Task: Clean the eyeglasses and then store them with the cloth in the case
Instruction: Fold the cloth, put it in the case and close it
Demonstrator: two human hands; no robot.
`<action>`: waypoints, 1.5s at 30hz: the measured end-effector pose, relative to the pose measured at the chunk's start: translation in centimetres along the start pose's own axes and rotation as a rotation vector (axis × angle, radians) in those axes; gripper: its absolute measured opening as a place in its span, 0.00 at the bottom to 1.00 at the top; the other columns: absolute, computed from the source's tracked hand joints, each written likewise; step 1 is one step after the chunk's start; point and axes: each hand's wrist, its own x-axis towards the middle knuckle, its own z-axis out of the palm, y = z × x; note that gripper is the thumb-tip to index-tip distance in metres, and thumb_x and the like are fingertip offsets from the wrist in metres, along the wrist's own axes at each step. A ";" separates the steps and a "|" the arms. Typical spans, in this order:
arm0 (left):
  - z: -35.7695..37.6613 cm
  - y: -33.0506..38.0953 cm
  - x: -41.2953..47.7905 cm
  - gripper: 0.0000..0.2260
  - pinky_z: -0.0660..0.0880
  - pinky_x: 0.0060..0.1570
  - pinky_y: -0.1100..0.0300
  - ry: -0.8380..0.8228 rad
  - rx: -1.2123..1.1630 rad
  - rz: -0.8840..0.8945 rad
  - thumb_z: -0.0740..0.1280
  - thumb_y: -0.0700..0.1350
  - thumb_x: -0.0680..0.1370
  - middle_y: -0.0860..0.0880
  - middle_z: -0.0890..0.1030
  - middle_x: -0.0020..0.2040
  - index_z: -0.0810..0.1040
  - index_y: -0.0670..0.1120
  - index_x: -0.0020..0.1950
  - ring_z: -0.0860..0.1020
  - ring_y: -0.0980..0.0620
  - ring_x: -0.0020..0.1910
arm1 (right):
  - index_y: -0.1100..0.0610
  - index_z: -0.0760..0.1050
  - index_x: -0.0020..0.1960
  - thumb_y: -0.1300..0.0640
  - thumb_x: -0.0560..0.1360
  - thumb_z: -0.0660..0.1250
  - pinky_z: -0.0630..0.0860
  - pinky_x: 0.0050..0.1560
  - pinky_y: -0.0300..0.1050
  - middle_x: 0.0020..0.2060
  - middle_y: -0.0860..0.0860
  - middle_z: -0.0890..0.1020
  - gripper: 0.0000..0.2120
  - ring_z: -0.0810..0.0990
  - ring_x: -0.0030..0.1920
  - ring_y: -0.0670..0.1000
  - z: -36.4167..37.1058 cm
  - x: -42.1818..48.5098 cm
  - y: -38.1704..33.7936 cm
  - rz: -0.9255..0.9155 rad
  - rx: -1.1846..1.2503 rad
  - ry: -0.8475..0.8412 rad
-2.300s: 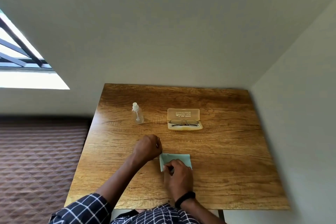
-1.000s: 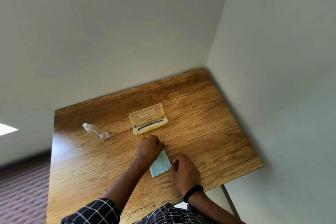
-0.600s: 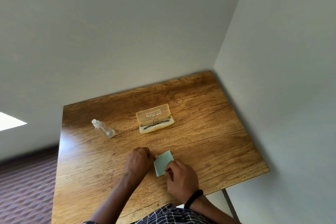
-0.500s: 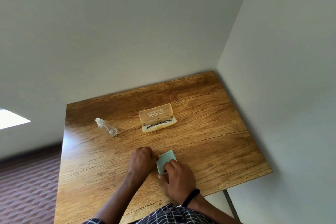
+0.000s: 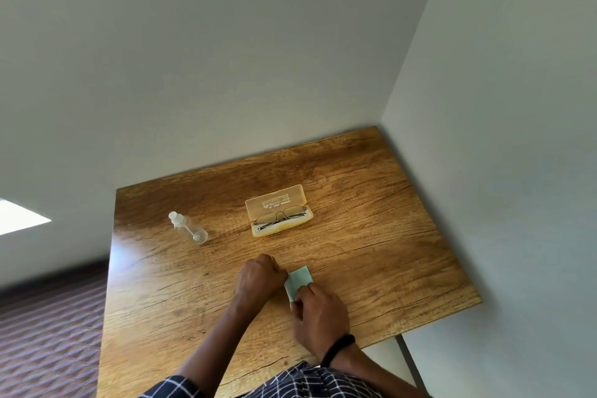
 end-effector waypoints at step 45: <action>0.3 2.7 0.2 0.14 0.77 0.43 0.57 -0.101 0.120 -0.024 0.69 0.51 0.75 0.44 0.84 0.51 0.80 0.43 0.54 0.82 0.46 0.50 | 0.52 0.78 0.48 0.48 0.70 0.69 0.77 0.39 0.47 0.41 0.49 0.81 0.10 0.80 0.37 0.50 -0.7 0.6 2.4 -0.101 -0.267 -0.052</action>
